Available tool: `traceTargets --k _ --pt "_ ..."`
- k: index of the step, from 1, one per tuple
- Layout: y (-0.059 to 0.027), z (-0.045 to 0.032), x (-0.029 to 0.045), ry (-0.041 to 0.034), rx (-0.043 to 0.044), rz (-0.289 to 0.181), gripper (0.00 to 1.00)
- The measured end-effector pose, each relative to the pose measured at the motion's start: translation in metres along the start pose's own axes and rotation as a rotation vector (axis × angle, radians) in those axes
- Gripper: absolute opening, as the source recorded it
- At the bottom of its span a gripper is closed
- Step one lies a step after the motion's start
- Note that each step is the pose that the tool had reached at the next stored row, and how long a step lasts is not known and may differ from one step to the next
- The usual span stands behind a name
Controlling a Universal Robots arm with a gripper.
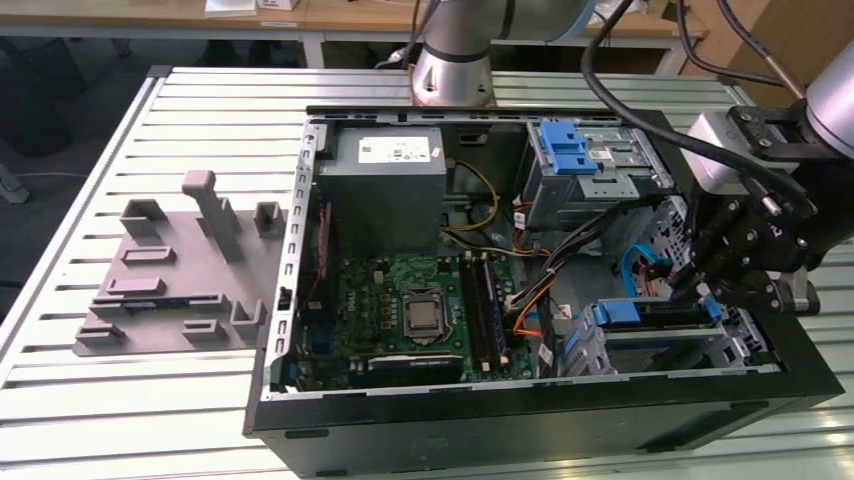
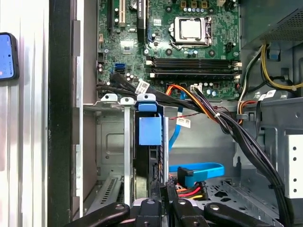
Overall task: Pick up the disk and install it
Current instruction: 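Insert the first disk wire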
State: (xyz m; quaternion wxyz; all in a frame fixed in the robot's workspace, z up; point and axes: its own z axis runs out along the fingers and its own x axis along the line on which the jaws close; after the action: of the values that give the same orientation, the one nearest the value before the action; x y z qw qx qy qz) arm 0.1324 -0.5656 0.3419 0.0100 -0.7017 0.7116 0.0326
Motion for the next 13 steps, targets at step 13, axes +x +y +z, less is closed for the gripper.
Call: traceTargets --k 13 --pt "-0.0002 0.0044 0.0013 0.0003 -0.0007 -0.011 0.16"
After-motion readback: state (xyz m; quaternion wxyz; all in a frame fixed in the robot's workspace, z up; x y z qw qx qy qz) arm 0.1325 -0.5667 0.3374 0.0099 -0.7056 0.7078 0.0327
